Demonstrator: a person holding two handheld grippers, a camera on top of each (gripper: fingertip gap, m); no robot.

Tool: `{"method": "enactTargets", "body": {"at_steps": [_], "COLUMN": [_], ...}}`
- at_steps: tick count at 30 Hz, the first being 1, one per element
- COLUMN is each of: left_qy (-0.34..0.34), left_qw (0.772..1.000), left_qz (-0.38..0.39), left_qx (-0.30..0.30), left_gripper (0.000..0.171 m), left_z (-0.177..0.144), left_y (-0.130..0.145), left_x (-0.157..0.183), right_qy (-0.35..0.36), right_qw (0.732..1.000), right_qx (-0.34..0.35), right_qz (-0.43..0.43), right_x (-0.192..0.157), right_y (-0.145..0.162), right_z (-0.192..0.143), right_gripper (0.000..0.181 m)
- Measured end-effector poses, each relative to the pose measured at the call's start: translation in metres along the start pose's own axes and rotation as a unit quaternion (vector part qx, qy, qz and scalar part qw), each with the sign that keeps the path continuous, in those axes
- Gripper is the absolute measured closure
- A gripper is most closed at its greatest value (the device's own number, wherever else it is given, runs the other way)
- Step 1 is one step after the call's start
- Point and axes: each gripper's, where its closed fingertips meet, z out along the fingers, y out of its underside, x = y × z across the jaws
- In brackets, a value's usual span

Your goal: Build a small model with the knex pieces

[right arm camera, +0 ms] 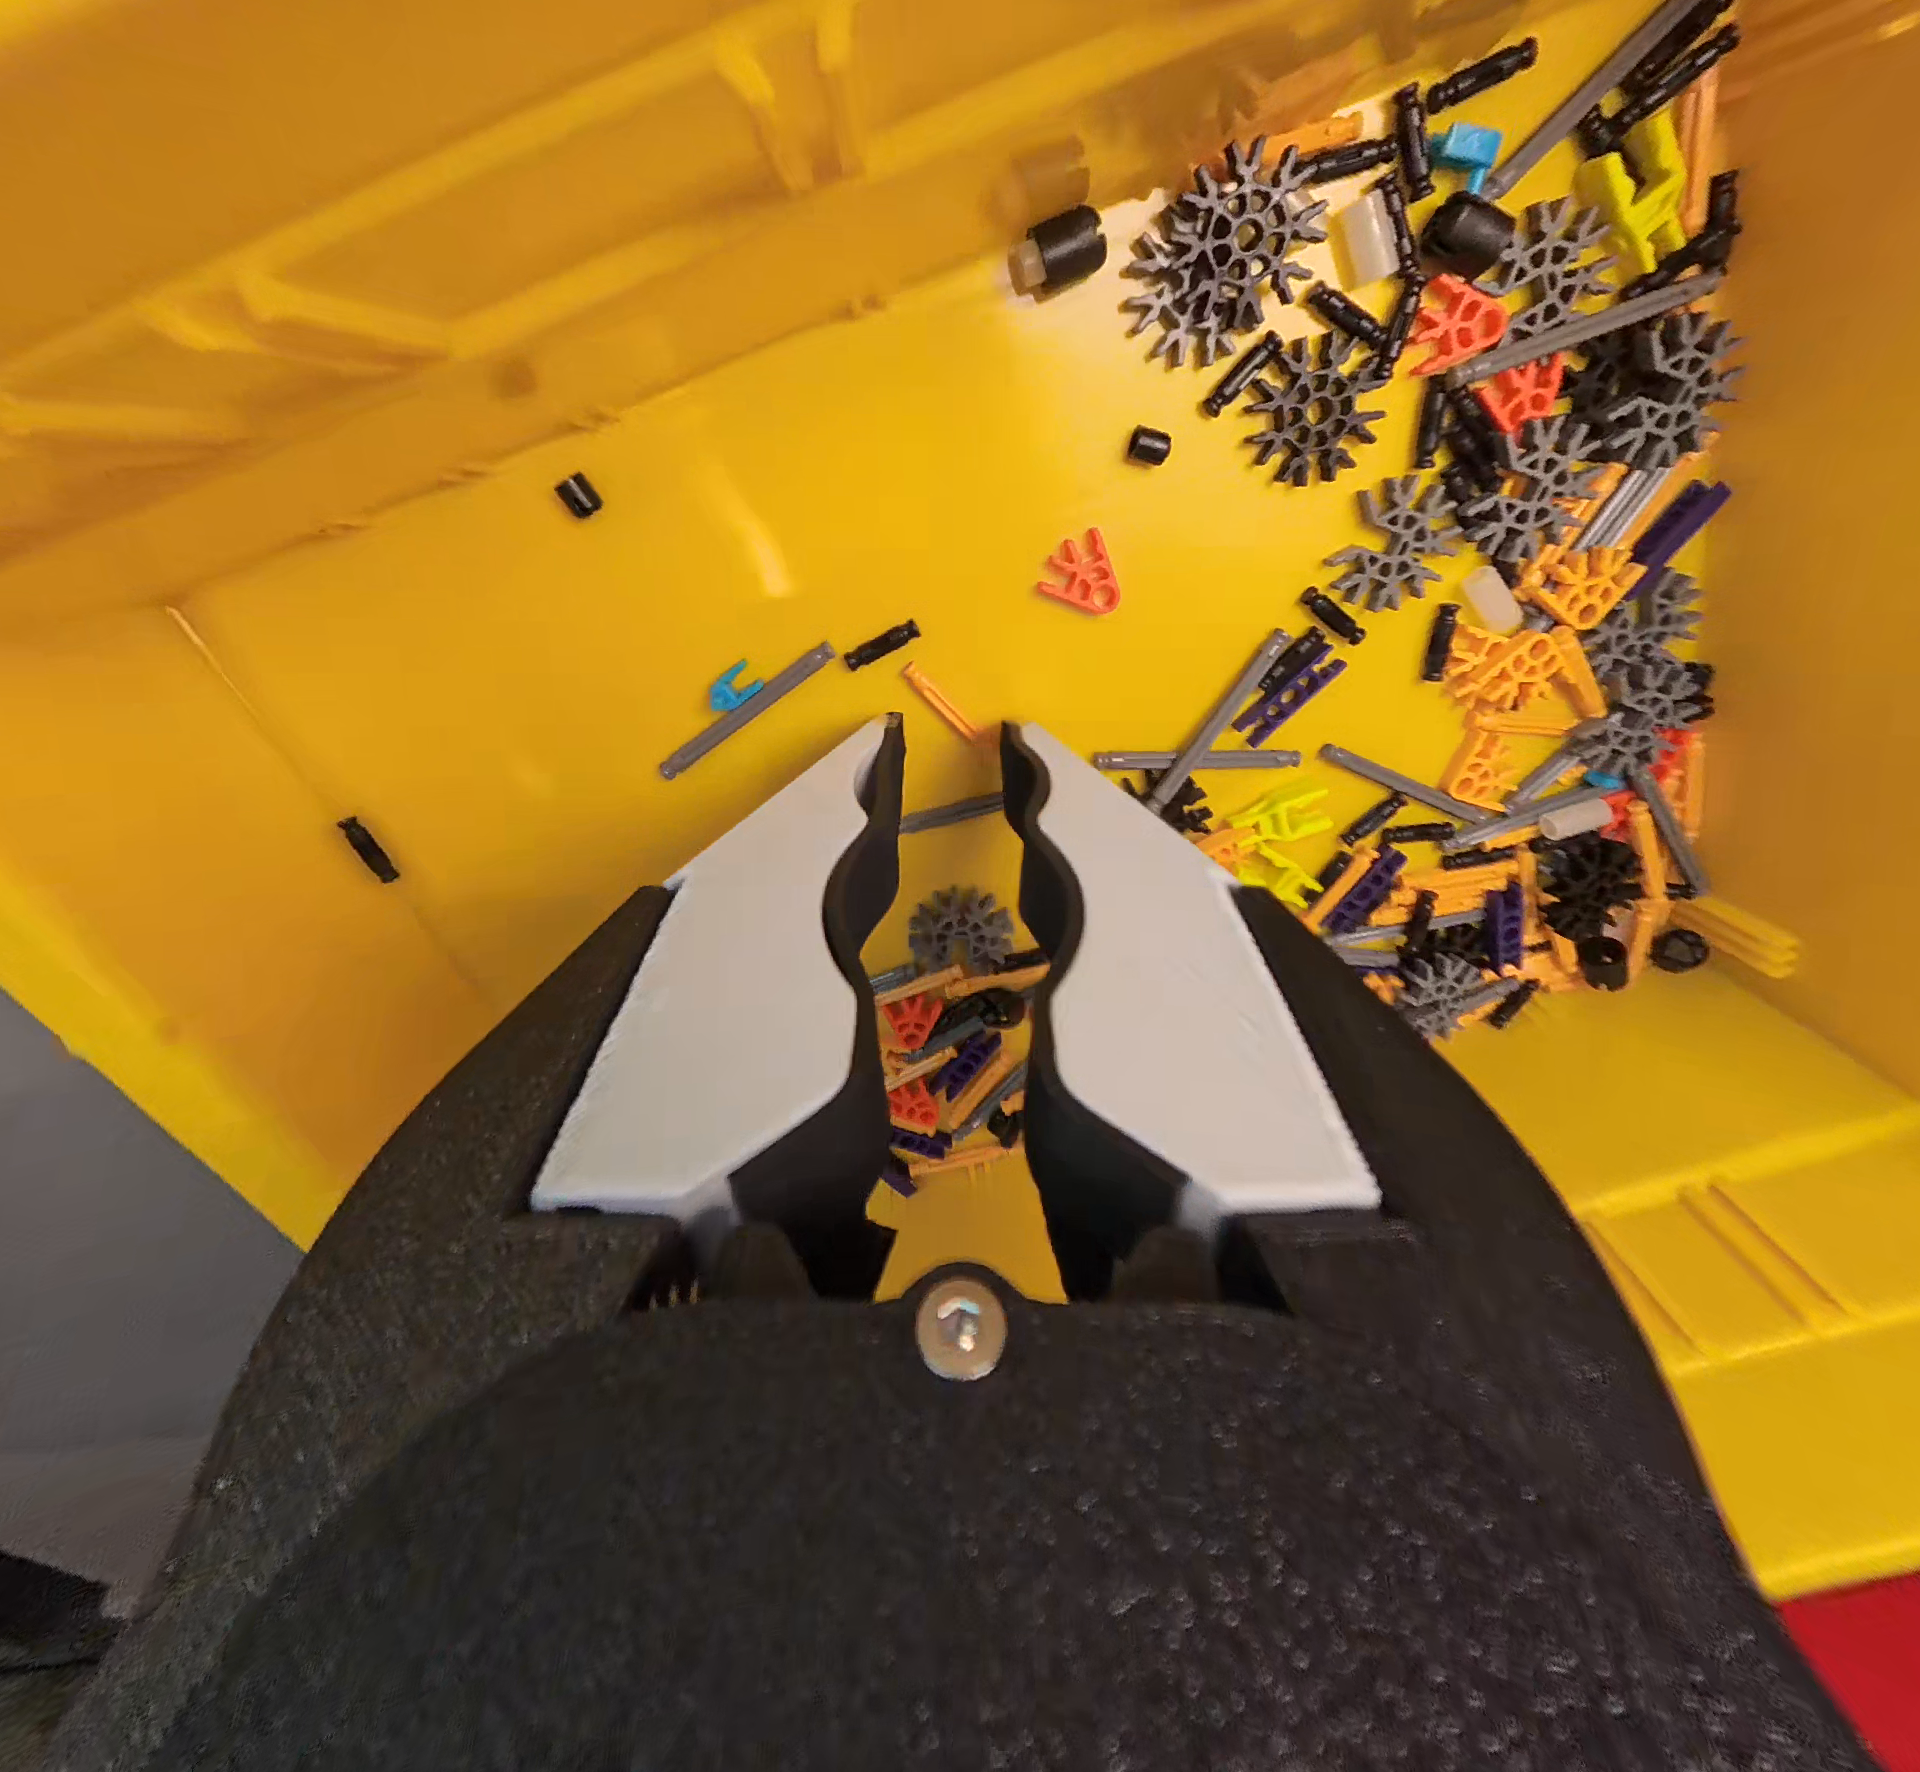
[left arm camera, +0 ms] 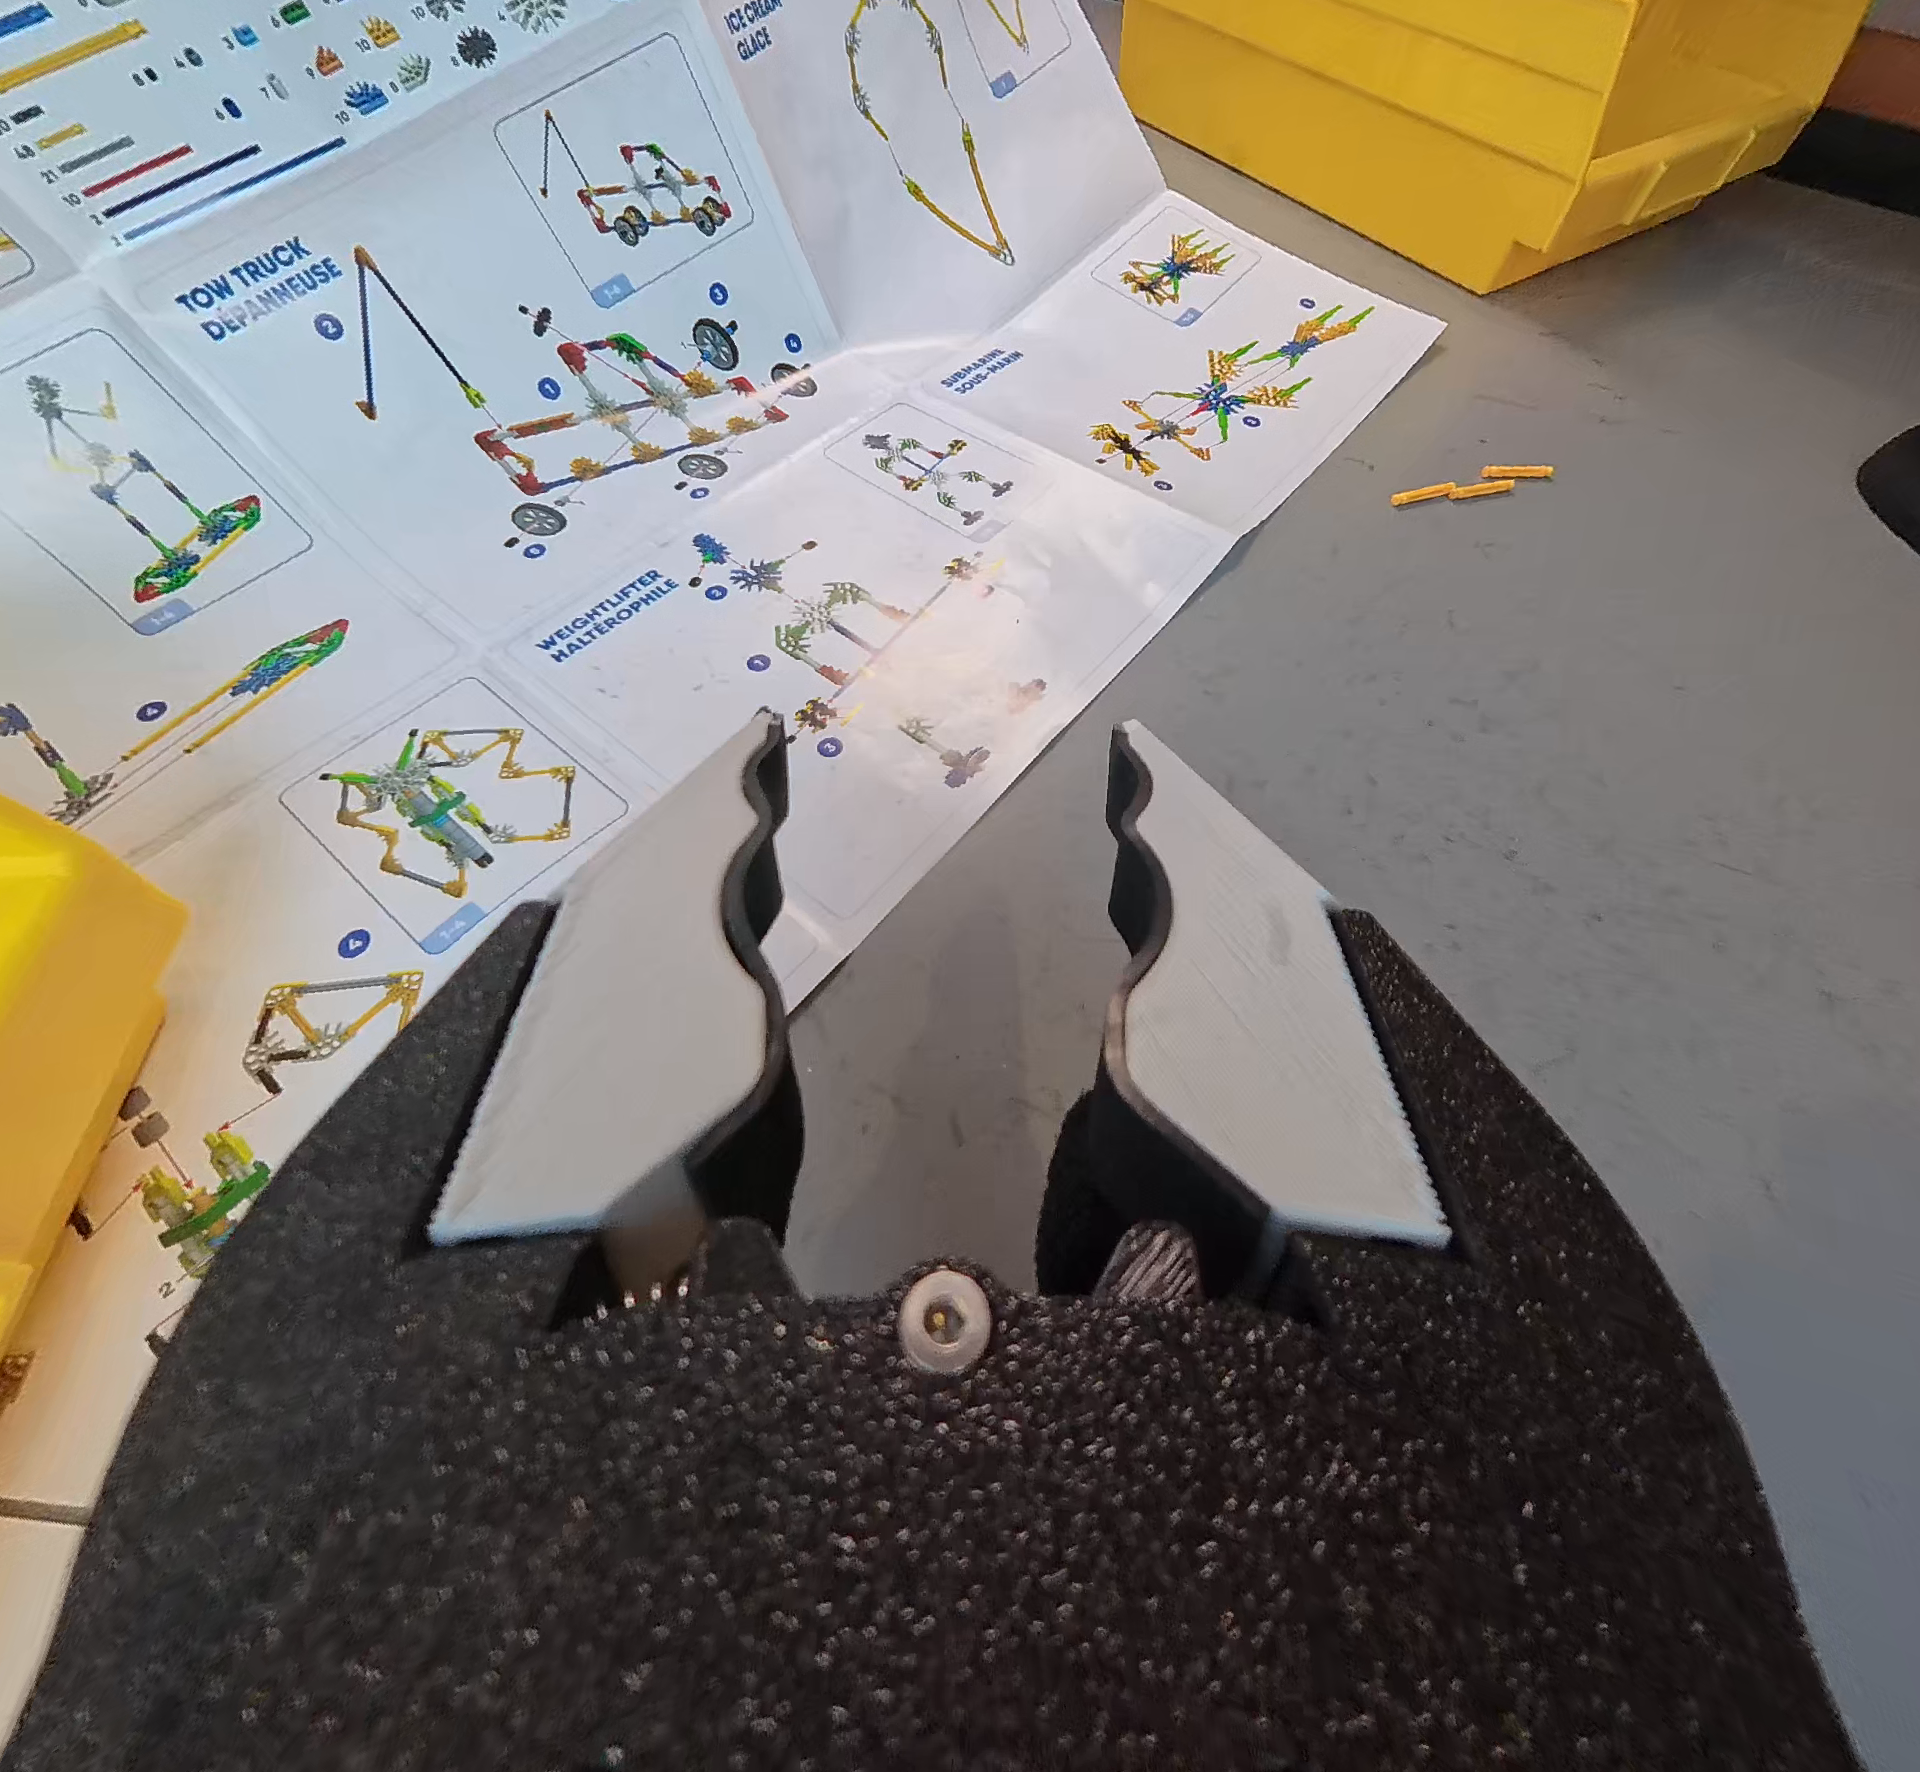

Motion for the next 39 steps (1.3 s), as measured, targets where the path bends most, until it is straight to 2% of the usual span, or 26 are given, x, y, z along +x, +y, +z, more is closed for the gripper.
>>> {"method": "enactTargets", "body": {"at_steps": [4, 5, 9, 11, 13, 15, 17, 19, 22, 25, 28, 32, 34, 36, 39], "left_qy": [0.003, 0.004, 0.006, 0.004, 0.005, 0.007, 0.01, 0.011, 0.009, 0.0, -0.005, -0.002, -0.001, -0.001, -0.001], "left_qw": [1.0, 1.0, 1.0, 1.0, 1.0, 1.0, 1.0, 1.0, 1.0, 1.0, 1.0, 1.0, 1.0, 1.0, 1.0], "left_qz": [-0.002, -0.002, 0.001, 0.001, -0.002, -0.005, -0.004, 0.0, 0.008, 0.014, 0.011, 0.012, 0.016, 0.019, 0.017], "left_qx": [-0.001, -0.002, -0.002, -0.001, 0.002, 0.002, -0.001, -0.001, 0.0, 0.006, 0.01, 0.016, 0.014, 0.011, 0.009], "left_gripper": [0.11, 0.11, 0.11, 0.11, 0.11, 0.11, 0.11, 0.11, 0.11, 0.11, 0.11, 0.11, 0.11, 0.11, 0.11], "left_z": [0.001, 0.001, 0.001, 0.0, 0.0, 0.001, 0.002, 0.003, 0.002, 0.0, -0.002, -0.004, -0.003, -0.002, -0.001], "left_y": [0.001, 0.001, 0.0, 0.0, -0.001, 0.0, 0.001, 0.0, -0.001, -0.004, -0.006, -0.009, -0.009, -0.008, -0.006], "left_x": [0.0, 0.001, 0.002, 0.002, 0.002, 0.002, 0.003, 0.005, 0.007, 0.005, 0.003, 0.004, 0.006, 0.006, 0.006], "right_qy": [-0.027, -0.034, -0.002, 0.021, 0.052, 0.059, 0.039, 0.024, -0.008, -0.012, -0.03, -0.04, -0.03, -0.018, 0.06], "right_qw": [0.999, 0.999, 0.999, 0.996, 0.985, 0.972, 0.967, 0.97, 0.978, 0.984, 0.986, 0.983, 0.978, 0.968, 0.949], "right_qx": [0.014, 0.017, 0.033, 0.091, 0.166, 0.226, 0.247, 0.236, 0.2, 0.157, 0.147, 0.164, 0.194, 0.247, 0.306], "right_qz": [0.022, 0.026, 0.009, 0.005, -0.004, -0.018, -0.042, -0.054, -0.065, -0.083, -0.075, -0.071, -0.073, -0.031, 0.052], "right_x": [0.001, 0.0, -0.005, -0.014, -0.03, -0.063, -0.108, -0.15, -0.204, -0.232, -0.249, -0.257, -0.247, -0.219, -0.141], "right_y": [0.0, 0.0, -0.003, -0.021, -0.046, -0.068, -0.084, -0.092, -0.096, -0.09, -0.089, -0.092, -0.097, -0.105, -0.1], "right_z": [0.001, 0.002, -0.006, -0.031, -0.074, -0.114, -0.132, -0.122, -0.077, -0.03, -0.004, -0.001, -0.017, -0.054, -0.117], "right_gripper": [0.171, 0.18, 0.18, 0.18, 0.18, 0.18, 0.18, 0.18, 0.18, 0.179, 0.179, 0.178, 0.173, 0.17, 0.168]}}
